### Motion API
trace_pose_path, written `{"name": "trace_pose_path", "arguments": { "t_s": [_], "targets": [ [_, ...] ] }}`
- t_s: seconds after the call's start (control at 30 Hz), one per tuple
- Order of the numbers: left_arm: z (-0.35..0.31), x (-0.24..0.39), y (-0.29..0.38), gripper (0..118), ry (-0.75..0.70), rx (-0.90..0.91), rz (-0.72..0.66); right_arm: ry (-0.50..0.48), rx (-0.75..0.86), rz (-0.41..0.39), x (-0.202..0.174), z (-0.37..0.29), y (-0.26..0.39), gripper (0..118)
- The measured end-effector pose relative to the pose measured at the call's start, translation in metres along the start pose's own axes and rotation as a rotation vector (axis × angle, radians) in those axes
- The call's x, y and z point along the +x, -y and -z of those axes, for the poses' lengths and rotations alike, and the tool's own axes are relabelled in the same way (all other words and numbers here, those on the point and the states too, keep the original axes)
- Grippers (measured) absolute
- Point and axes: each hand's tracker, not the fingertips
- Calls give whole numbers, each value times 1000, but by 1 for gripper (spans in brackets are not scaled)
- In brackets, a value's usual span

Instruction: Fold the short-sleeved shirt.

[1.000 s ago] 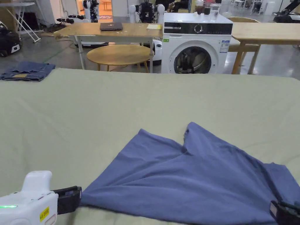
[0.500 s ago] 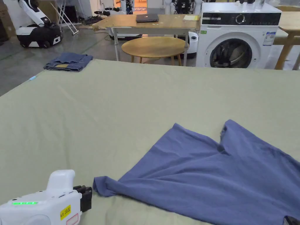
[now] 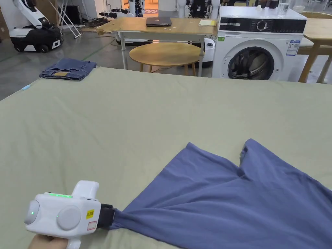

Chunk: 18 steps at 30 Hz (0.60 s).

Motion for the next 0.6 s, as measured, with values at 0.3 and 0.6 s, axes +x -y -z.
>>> {"name": "trace_pose_path", "arguments": {
  "t_s": [0.3, 0.6],
  "targets": [
    [-15, 7, -2, 1, 55, 42, 13, 0, -12, 27, 30, 37, -59, 0],
    [-28, 25, -6, 1, 66, 58, 5, 65, -118, -104, 96, 182, -193, 0]
  ]
}}
